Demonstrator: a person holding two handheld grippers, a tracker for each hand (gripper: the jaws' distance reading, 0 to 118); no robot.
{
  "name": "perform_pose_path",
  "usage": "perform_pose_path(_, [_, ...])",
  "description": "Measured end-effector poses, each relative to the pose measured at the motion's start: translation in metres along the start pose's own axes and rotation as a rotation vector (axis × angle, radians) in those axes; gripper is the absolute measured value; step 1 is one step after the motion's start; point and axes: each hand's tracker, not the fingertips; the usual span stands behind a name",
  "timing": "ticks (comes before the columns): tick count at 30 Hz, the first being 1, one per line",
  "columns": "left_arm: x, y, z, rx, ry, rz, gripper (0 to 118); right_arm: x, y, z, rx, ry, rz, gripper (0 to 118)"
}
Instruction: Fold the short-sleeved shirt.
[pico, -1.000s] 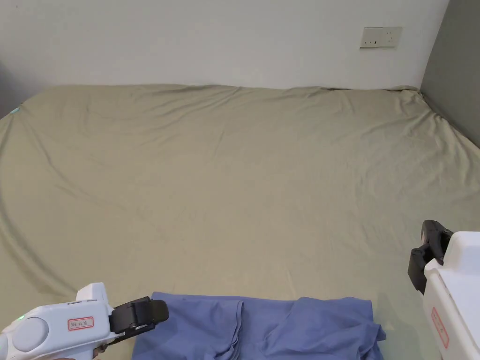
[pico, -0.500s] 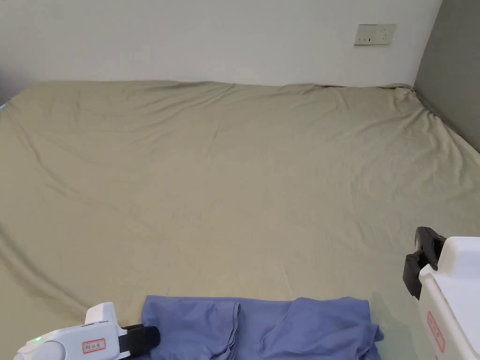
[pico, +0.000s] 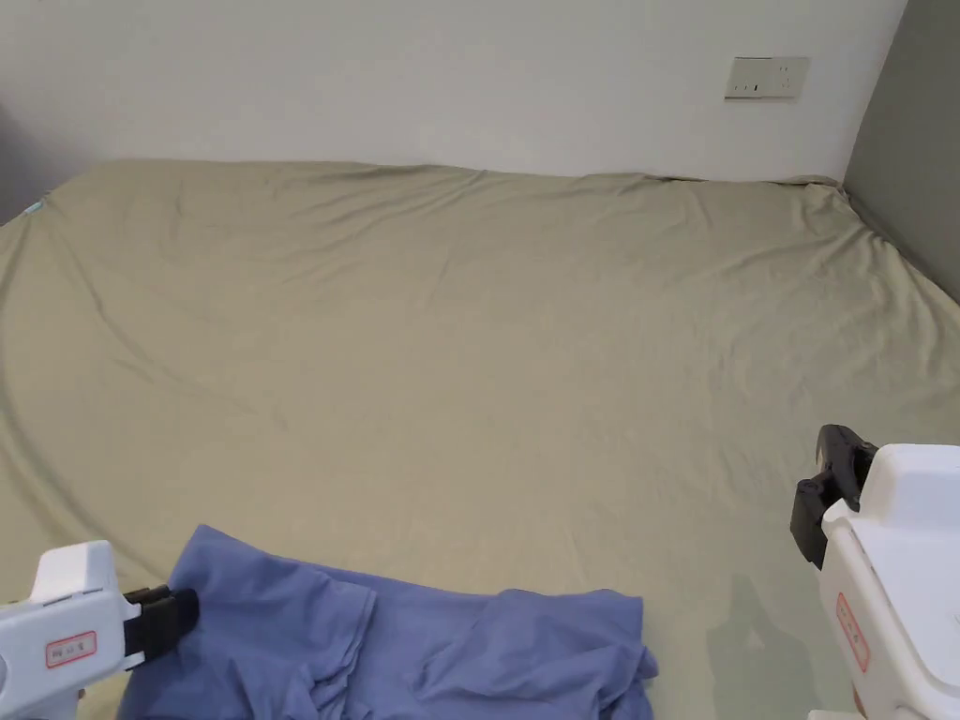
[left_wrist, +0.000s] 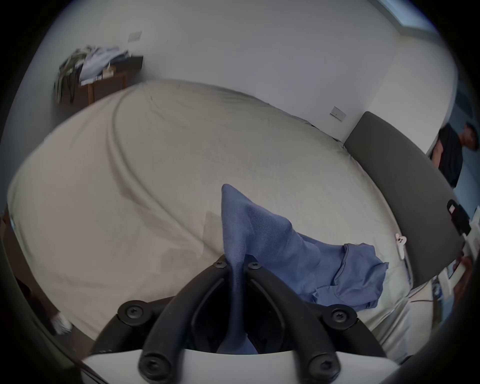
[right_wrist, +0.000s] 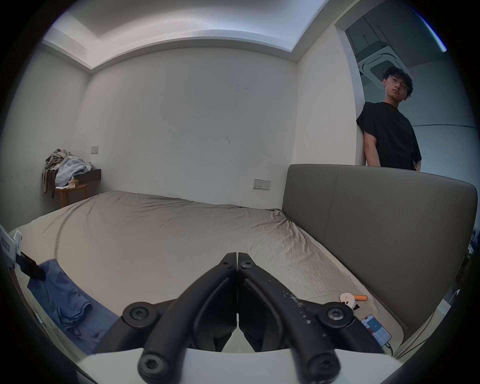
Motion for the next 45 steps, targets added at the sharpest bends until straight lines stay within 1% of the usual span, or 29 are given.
perform_pose_path(1, [0.009, 0.003, 0.005, 0.011, 0.013, -0.008, 6, 0.0, 0.0, 0.001, 0.001, 0.001, -0.001, 2])
perform_pose_path(3, [0.036, 0.01, 0.012, 0.024, 0.01, -0.073, 6, 0.002, 0.0, 0.002, 0.003, 0.003, -0.003, 2])
perform_pose_path(5, [0.071, 0.015, 0.016, 0.043, -0.003, -0.178, 6, 0.004, -0.001, 0.003, 0.005, 0.002, -0.003, 2])
perform_pose_path(6, [0.093, 0.016, 0.016, 0.023, -0.011, -0.222, 6, 0.006, -0.001, 0.003, 0.006, 0.001, -0.003, 2])
perform_pose_path(10, [0.159, 0.016, -0.003, -0.01, -0.09, -0.365, 6, 0.016, -0.002, 0.006, 0.009, -0.01, -0.009, 2])
perform_pose_path(14, [0.229, 0.002, -0.027, -0.06, -0.182, -0.466, 6, 0.03, -0.004, 0.009, 0.009, -0.036, -0.016, 2])
perform_pose_path(17, [0.274, -0.014, -0.051, -0.119, -0.22, -0.518, 6, 0.04, -0.006, 0.012, 0.008, -0.059, -0.022, 2])
perform_pose_path(20, [0.305, -0.038, -0.077, -0.199, -0.261, -0.536, 6, 0.049, -0.009, 0.014, 0.003, -0.082, -0.02, 2])
perform_pose_path(24, [0.323, -0.068, -0.112, -0.313, -0.263, -0.54, 8, 0.059, -0.013, 0.015, -0.007, -0.105, -0.028, 2])
perform_pose_path(25, [0.323, -0.072, -0.116, -0.319, -0.269, -0.528, 19, 0.06, -0.013, 0.016, -0.01, -0.109, -0.029, 2])
perform_pose_path(26, [0.321, -0.075, -0.118, -0.328, -0.293, -0.51, 39, 0.061, -0.014, 0.016, -0.011, -0.111, -0.03, 2])
perform_pose_path(28, [0.322, -0.075, -0.114, -0.339, -0.374, -0.463, 88, 0.061, -0.014, 0.015, -0.016, -0.113, -0.028, 2])
perform_pose_path(29, [0.321, -0.074, -0.109, -0.321, -0.41, -0.441, 101, 0.061, -0.015, 0.016, -0.017, -0.112, -0.027, 2])
perform_pose_path(30, [0.32, -0.072, -0.106, -0.301, -0.429, -0.424, 108, 0.061, -0.015, 0.016, -0.017, -0.113, -0.027, 2])
perform_pose_path(31, [0.317, -0.068, -0.1, -0.266, -0.449, -0.4, 111, 0.061, -0.015, 0.016, -0.017, -0.113, -0.028, 2])
perform_pose_path(34, [0.306, -0.05, -0.079, -0.147, -0.468, -0.337, 111, 0.059, -0.013, 0.017, -0.012, -0.109, -0.035, 2])
perform_pose_path(35, [0.3, -0.043, -0.069, -0.067, -0.463, -0.319, 111, 0.058, -0.012, 0.017, -0.009, -0.107, -0.034, 2])
perform_pose_path(36, [0.294, -0.038, -0.06, 0.008, -0.46, -0.303, 110, 0.057, -0.011, 0.018, -0.008, -0.106, -0.033, 2])
perform_pose_path(37, [0.288, -0.034, -0.052, 0.073, -0.453, -0.298, 107, 0.057, -0.011, 0.018, -0.004, -0.104, -0.034, 2])
perform_pose_path(38, [0.281, -0.03, -0.044, 0.143, -0.432, -0.292, 102, 0.056, -0.01, 0.019, -0.002, -0.102, -0.034, 2])
perform_pose_path(39, [0.275, -0.027, -0.038, 0.196, -0.405, -0.294, 95, 0.055, -0.008, 0.02, 0.0, -0.1, -0.033, 2])
perform_pose_path(40, [0.271, -0.026, -0.034, 0.238, -0.383, -0.298, 81, 0.054, -0.008, 0.02, 0.003, -0.097, -0.033, 2])
perform_pose_path(41, [0.265, -0.024, -0.031, 0.268, -0.346, -0.294, 61, 0.054, -0.008, 0.02, 0.006, -0.095, -0.033, 2])
perform_pose_path(42, [0.261, -0.024, -0.03, 0.285, -0.309, -0.292, 35, 0.053, -0.007, 0.02, 0.006, -0.093, -0.031, 2])
perform_pose_path(43, [0.257, -0.025, -0.03, 0.297, -0.291, -0.285, 2, 0.052, -0.007, 0.02, 0.006, -0.091, -0.031, 2])
perform_pose_path(45, [0.251, -0.026, -0.038, 0.269, -0.275, -0.288, 0, 0.051, -0.007, 0.02, 0.007, -0.087, -0.032, 2])
